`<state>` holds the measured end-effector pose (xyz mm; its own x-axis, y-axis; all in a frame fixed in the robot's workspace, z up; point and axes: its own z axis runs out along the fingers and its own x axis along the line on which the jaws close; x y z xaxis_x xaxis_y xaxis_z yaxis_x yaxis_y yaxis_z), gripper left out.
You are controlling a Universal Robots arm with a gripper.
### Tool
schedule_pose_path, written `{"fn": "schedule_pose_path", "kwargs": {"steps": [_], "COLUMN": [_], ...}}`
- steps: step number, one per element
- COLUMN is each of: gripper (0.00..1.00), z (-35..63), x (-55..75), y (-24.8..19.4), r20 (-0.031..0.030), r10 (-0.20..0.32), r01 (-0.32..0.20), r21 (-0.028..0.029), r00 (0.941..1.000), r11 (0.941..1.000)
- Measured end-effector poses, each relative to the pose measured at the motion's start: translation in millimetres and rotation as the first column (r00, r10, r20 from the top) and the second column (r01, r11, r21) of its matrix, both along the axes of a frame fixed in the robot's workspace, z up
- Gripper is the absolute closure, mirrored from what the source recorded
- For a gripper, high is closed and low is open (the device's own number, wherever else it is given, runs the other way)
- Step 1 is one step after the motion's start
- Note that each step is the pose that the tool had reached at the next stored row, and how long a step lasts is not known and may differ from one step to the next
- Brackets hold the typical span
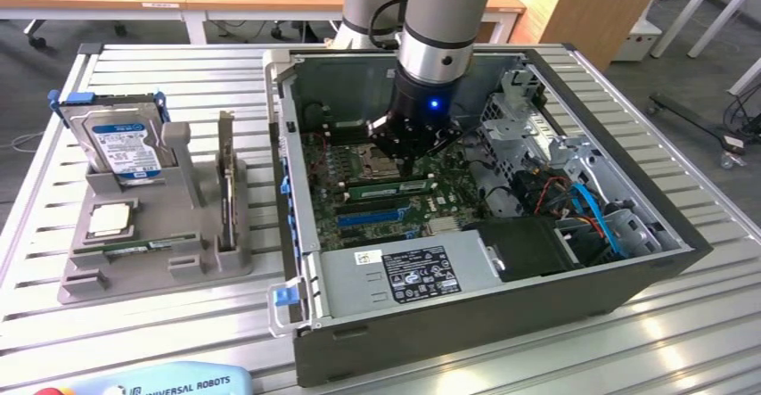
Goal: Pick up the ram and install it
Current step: 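Press down the ram until it locks into place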
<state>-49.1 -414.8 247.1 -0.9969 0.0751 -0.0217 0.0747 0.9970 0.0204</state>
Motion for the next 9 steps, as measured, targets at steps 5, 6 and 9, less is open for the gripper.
{"fn": "schedule_pose_path", "kwargs": {"steps": [5,6,9], "gripper": [0.9,0.9,0.9], "z": [-0.1,0.2,0.9], "x": [0.0,0.0,0.0], "y": [0.1,0.1,0.1], "r20": [0.0,-0.0005,-0.0015], "r10": [0.0,0.0,0.0], "r01": [0.0,0.0,0.0], "r21": [-0.0019,-0.0041,-0.0058], "r00": [1.0,1.0,1.0], "r11": [1.0,1.0,1.0]}}
